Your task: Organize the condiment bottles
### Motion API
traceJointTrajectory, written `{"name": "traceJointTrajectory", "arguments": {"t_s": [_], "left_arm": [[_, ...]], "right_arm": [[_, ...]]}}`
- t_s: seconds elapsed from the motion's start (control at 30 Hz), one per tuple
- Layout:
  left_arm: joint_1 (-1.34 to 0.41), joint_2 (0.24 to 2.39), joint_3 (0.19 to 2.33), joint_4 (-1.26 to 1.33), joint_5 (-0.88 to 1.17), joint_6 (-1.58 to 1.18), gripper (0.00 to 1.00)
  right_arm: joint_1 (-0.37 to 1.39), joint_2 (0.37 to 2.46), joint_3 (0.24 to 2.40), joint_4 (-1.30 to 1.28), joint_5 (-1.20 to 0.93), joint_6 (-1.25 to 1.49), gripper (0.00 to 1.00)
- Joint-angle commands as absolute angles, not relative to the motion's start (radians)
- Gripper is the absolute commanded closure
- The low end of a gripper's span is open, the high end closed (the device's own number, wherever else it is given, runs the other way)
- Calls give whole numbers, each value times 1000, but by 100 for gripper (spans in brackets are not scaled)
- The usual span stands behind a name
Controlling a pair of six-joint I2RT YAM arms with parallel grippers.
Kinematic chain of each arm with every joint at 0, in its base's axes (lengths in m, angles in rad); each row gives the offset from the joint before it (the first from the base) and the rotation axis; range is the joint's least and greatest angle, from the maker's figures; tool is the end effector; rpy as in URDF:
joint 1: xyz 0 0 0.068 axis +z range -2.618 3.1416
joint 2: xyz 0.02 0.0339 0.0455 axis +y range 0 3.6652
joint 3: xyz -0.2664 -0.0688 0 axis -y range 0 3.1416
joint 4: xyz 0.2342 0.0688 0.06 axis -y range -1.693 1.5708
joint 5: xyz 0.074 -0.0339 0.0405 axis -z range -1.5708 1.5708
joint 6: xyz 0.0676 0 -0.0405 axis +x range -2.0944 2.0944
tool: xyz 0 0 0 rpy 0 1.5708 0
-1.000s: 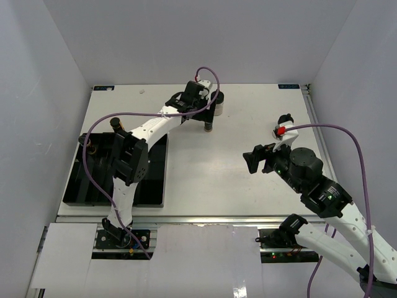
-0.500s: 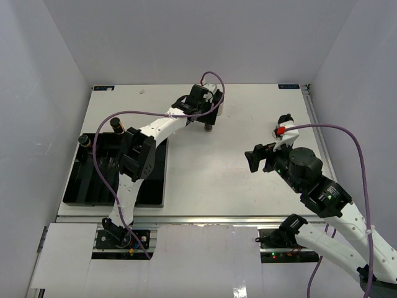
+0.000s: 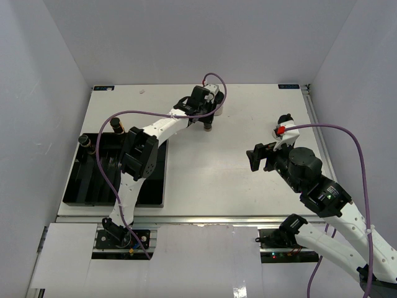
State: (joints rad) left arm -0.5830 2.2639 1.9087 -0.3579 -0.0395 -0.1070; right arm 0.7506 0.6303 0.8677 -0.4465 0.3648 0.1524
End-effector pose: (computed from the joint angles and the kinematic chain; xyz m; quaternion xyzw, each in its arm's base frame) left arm 0.4504 -0.2938 0.2006 0.2064 0.8856 -0.1237 0.3973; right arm 0.1280 0.0864 0.3554 -0.1161 0.7639 0.1433 0.6185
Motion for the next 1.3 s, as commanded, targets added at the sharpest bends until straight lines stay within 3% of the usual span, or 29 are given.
{"name": "traceJointTrajectory", "arguments": {"t_s": [0.0, 0.17, 0.23, 0.47, 0.73, 1.03, 1.27], "left_arm": [[-606, 2230, 1933, -338, -38, -100, 64], [-617, 2195, 1932, -386, -83, -115, 95], [-620, 2157, 1917, -411, -132, -138, 100], [-620, 1964, 1880, -537, -351, -236, 100], [-579, 1800, 2033, -960, -685, -422, 100], [-152, 1411, 1764, -1007, -590, -516, 100], [63, 1293, 1486, -950, -572, -541, 100]], "right_arm": [[752, 627, 901, -422, 383, 141, 10], [753, 619, 897, -428, 388, 144, 10], [753, 616, 899, -431, 383, 148, 10], [753, 607, 900, -446, 364, 168, 10], [752, 603, 891, -443, 298, 190, 10], [753, 606, 894, -459, 264, 198, 10], [753, 614, 895, -460, 232, 196, 10]]}}
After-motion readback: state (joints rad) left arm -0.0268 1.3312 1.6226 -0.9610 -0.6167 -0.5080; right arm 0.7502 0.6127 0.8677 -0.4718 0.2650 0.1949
